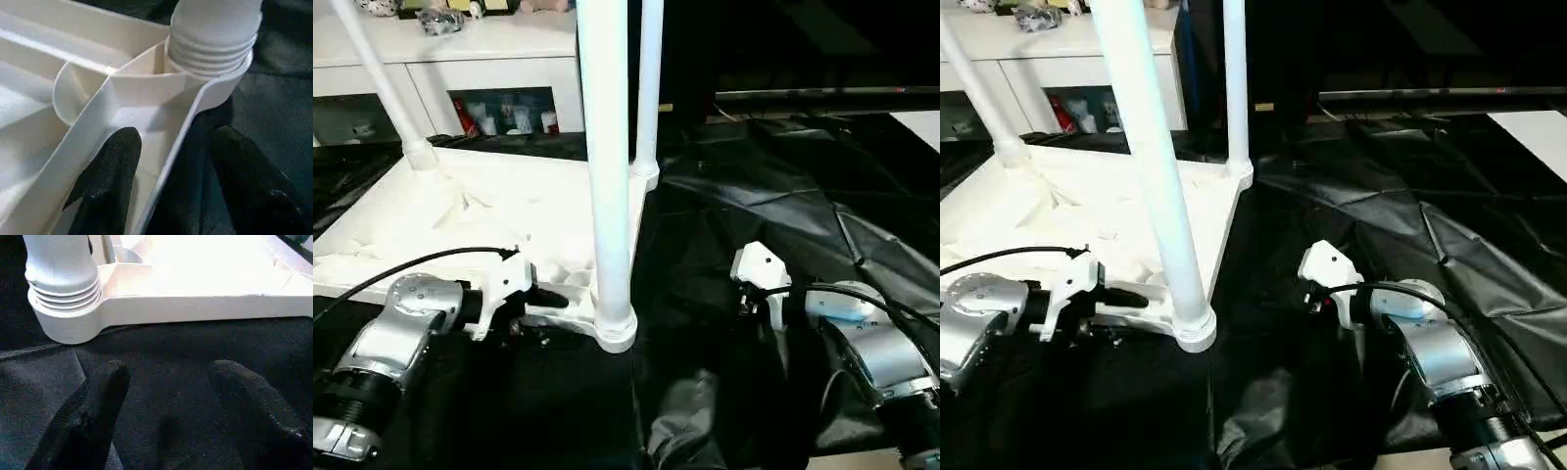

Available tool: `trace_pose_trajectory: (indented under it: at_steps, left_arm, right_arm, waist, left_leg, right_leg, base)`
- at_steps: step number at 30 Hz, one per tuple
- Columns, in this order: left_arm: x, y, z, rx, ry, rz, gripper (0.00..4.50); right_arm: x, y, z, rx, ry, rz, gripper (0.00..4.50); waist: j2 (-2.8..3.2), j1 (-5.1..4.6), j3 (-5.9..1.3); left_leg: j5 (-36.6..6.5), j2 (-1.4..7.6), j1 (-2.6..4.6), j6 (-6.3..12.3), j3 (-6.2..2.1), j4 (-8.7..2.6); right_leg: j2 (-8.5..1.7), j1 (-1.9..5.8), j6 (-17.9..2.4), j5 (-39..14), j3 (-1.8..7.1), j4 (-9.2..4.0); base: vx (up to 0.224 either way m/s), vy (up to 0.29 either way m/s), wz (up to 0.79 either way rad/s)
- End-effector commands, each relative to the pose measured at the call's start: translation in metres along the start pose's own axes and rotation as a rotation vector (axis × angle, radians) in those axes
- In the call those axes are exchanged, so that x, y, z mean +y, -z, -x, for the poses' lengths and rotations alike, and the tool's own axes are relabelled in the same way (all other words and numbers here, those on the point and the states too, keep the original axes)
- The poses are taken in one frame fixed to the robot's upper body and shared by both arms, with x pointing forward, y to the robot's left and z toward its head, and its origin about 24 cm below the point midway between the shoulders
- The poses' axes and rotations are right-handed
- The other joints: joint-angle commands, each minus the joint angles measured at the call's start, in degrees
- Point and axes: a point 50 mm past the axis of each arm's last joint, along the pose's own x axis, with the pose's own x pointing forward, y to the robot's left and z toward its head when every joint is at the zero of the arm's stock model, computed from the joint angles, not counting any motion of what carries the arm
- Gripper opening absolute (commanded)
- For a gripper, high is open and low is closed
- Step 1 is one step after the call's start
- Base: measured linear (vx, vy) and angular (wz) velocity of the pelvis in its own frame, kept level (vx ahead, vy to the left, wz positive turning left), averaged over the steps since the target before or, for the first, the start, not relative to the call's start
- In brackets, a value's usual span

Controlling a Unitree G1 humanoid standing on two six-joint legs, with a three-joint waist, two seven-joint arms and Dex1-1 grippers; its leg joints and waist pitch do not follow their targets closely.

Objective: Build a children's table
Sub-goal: Rotate table base, then rotate leg to tighten

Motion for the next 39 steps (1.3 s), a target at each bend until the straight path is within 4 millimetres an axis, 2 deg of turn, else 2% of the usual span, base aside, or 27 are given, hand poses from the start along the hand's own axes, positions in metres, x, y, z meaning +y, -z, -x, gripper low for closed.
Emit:
trace_pose_trajectory:
  at_steps: [1,5,8,9,10,12,14,15,16,18,21,22,23,26,28,29,31,33,35,36,37,38,39]
  left_arm:
    - [0.006,-0.007,-0.001,0.004,-0.011,-0.041,2.32]
    - [0.010,-0.009,-0.005,0.018,0.007,-0.053,1.92]
    - [0.012,-0.008,-0.008,0.040,0.031,-0.063,1.81]
    - [0.012,-0.007,-0.009,0.045,0.038,-0.065,1.73]
    - [0.012,-0.007,-0.009,0.051,0.047,-0.067,1.56]
    - [0.012,-0.007,-0.010,0.057,0.071,-0.069,1.42]
    - [0.011,-0.006,-0.011,0.065,0.091,-0.069,1.25]
    - [0.010,-0.006,-0.011,0.069,0.099,-0.069,1.25]
    - [0.010,-0.005,-0.011,0.078,0.110,-0.069,1.01]
    - [0.010,-0.002,-0.011,0.088,0.117,-0.072,0.97]
    - [0.011,-0.002,-0.011,0.079,0.110,-0.067,0.64]
    - [0.011,-0.003,-0.012,0.062,0.106,-0.056,0.59]
    - [0.011,-0.003,-0.013,0.052,0.104,-0.048,0.59]
    - [0.004,-0.002,-0.020,0.045,0.103,0.055,0.40]
    - [-0.004,0.001,-0.026,0.076,0.116,0.091,0.34]
    - [-0.007,0.002,-0.031,0.067,0.107,0.104,0.29]
    - [-0.010,0.002,-0.042,0.044,0.049,0.158,0.16]
    - [-0.011,0.000,-0.049,0.026,0.015,0.180,0.14]
    - [-0.013,-0.006,-0.068,-0.009,-0.118,0.192,0.04]
    - [-0.013,-0.009,-0.073,-0.023,-0.152,0.181,0.01]
    - [-0.013,-0.011,-0.076,-0.033,-0.171,0.173,0.01]
    - [-0.014,-0.013,-0.078,-0.047,-0.171,0.166,0.00]
    - [-0.016,-0.014,-0.079,-0.050,-0.170,0.160,0.00]
  right_arm:
    - [-0.001,-0.004,-0.001,-0.008,-0.015,0.025,3.16]
    - [0.000,-0.004,-0.001,-0.004,-0.035,0.037,3.16]
    - [0.000,-0.004,-0.001,0.002,-0.041,0.046,3.16]
    - [0.000,-0.004,-0.001,0.004,-0.042,0.049,3.16]
    - [0.000,-0.004,-0.001,0.004,-0.044,0.050,3.16]
    - [0.001,-0.004,0.000,0.009,-0.050,0.056,3.16]
    - [0.001,-0.003,0.000,0.011,-0.053,0.058,3.16]
    - [0.001,-0.003,0.000,0.012,-0.054,0.060,3.16]
    - [0.001,-0.003,0.001,0.015,-0.055,0.062,3.16]
    - [0.001,-0.003,0.001,0.017,-0.054,0.065,3.16]
    - [0.001,-0.003,0.001,0.015,-0.053,0.066,3.16]
    - [0.002,-0.003,0.000,0.013,-0.053,0.065,3.16]
    - [0.002,-0.003,0.000,0.013,-0.053,0.065,3.16]
    - [-0.002,0.002,-0.004,0.019,0.010,0.037,3.16]
    - [-0.005,0.005,-0.005,0.013,0.066,0.008,3.16]
    - [-0.006,0.005,-0.006,0.006,0.085,-0.006,3.16]
    - [-0.008,0.006,-0.008,-0.011,0.123,-0.040,3.16]
    - [-0.007,0.005,-0.009,-0.027,0.126,-0.055,3.16]
    - [-0.006,0.004,-0.009,-0.066,0.128,-0.086,3.16]
    - [-0.007,0.004,-0.009,-0.073,0.133,-0.091,3.16]
    - [-0.007,0.003,-0.008,-0.077,0.136,-0.094,3.16]
    - [-0.008,0.004,-0.008,-0.080,0.138,-0.099,3.44]
    - [-0.008,0.004,-0.007,-0.089,0.130,-0.115,3.51]
  waist:
    - [0.11,0.20,-3.55]
    - [0.37,0.30,-3.62]
    - [0.26,0.31,-3.53]
    - [0.46,0.27,-3.53]
    - [0.31,0.29,-3.49]
    - [0.61,0.25,-3.58]
    - [0.47,0.16,-3.58]
    - [0.67,0.15,-3.61]
    - [0.76,0.12,-3.62]
    - [0.73,0.12,-3.61]
    - [0.62,0.11,-3.70]
    - [0.42,0.04,-3.67]
    - [0.55,0.03,-3.62]
    - [0.52,-0.18,-3.62]
    - [0.03,-0.42,-3.48]
    - [0.10,-0.47,-3.51]
    - [0.20,-0.65,-3.49]
    - [0.00,-0.74,-3.48]
    - [-0.02,-0.86,-3.37]
    - [-0.19,-0.97,-3.21]
    - [-0.20,-0.73,-3.36]
    - [-0.29,-0.77,-3.32]
    - [-0.22,-0.75,-3.37]
  left_leg:
    - [-13.0,4.92,1.66,0.71,-1.99,-4.97]
    - [-12.3,4.81,1.55,1.16,-1.94,-4.85]
    - [-13.7,4.89,1.66,0.79,-1.93,-4.96]
    - [-14.5,4.92,1.82,0.42,-1.93,-4.96]
    - [-14.4,4.92,1.69,0.26,-1.98,-5.03]
    - [-14.2,5.04,1.65,0.00,-2.07,-5.04]
    - [-14.0,4.98,1.66,0.20,-2.01,-5.04]
    - [-13.9,5.03,1.65,0.21,-2.02,-5.01]
    - [-13.7,5.03,1.61,0.34,-2.03,-4.98]
    - [-13.7,4.96,1.59,0.58,-1.99,-4.96]
    - [-13.3,5.07,1.58,0.70,-2.01,-4.97]
    - [-13.2,5.03,1.53,0.86,-1.95,-5.00]
    - [-13.5,5.07,1.59,0.90,-1.94,-4.99]
    - [-13.0,5.32,1.59,0.64,-1.95,-5.10]
    - [-12.8,5.12,1.51,1.01,-1.86,-5.13]
    - [-12.4,5.09,1.46,1.16,-1.87,-5.02]
    - [-11.6,4.96,1.50,1.83,-1.74,-4.88]
    - [-11.2,4.98,1.45,2.33,-1.66,-4.81]
    - [-11.3,5.02,1.37,2.75,-1.63,-4.79]
    - [-11.6,4.95,1.25,3.25,-1.75,-4.82]
    - [-11.3,4.79,1.35,3.61,-1.68,-4.58]
    - [-10.8,4.71,1.15,3.85,-1.68,-4.64]
    - [-10.6,4.67,1.17,3.85,-1.66,-4.64]
  right_leg:
    - [-5.83,1.27,-14.6,-3.6,2.83,-4.46]
    - [-5.73,1.32,-14.8,-1.6,2.74,-4.35]
    - [-5.85,1.32,-14.8,-3.2,2.79,-4.51]
    - [-5.87,1.25,-14.7,-4.0,2.85,-4.69]
    - [-5.92,1.39,-14.7,-4.0,2.87,-4.66]
    - [-6.00,1.44,-14.9,-3.1,2.88,-4.52]
    - [-5.88,1.43,-15.2,-2.2,2.82,-4.49]
    - [-5.95,1.44,-15.4,-1.6,2.80,-4.44]
    - [-5.94,1.45,-15.6,-0.9,2.81,-4.34]
    - [-5.85,1.45,-15.8,-0.5,2.73,-4.39]
    - [-5.91,1.57,-15.8,0.5,2.69,-4.18]
    - [-5.91,1.58,-15.9,0.7,2.69,-4.23]
    - [-5.98,1.53,-16.1,0.0,2.71,-4.25]
    - [-6.16,1.57,-16.7,0.3,2.77,-4.04]
    - [-6.11,1.55,-16.9,-0.7,2.76,-4.40]
    - [-6.15,1.61,-16.9,-0.8,2.77,-4.34]
    - [-5.94,1.57,-16.6,-0.7,2.76,-4.55]
    - [-5.92,1.66,-16.4,-0.7,2.81,-4.58]
    - [-6.01,1.79,-16.1,-2.0,2.84,-4.83]
    - [-5.90,1.82,-15.4,-3.5,2.77,-5.18]
    - [-6.04,1.81,-14.5,-5.4,2.82,-5.40]
    - [-5.97,1.83,-13.6,-7.0,2.83,-5.55]
    - [-5.91,1.79,-13.2,-7.7,2.80,-5.60]
  base:
    - [0.000,0.000,0.00]
    - [0.000,0.000,0.00]
    - [0.000,0.000,0.00]
    - [0.000,0.000,0.00]
    - [0.000,0.000,0.00]
    - [0.000,0.000,0.00]
    - [0.000,0.000,0.00]
    - [0.000,0.000,0.00]
    - [0.000,0.000,0.00]
    - [0.000,0.000,0.00]
    - [0.000,0.000,0.00]
    - [0.000,0.000,0.00]
    - [0.000,0.000,0.00]
    - [0.000,0.000,0.00]
    - [0.000,0.000,0.00]
    - [0.000,0.000,0.00]
    - [0.000,0.000,0.00]
    - [0.000,0.000,0.00]
    - [0.000,0.000,0.00]
    - [0.000,0.000,0.00]
    - [0.000,0.000,0.00]
    - [0.000,0.000,0.00]
    - [0.000,0.000,0.00]
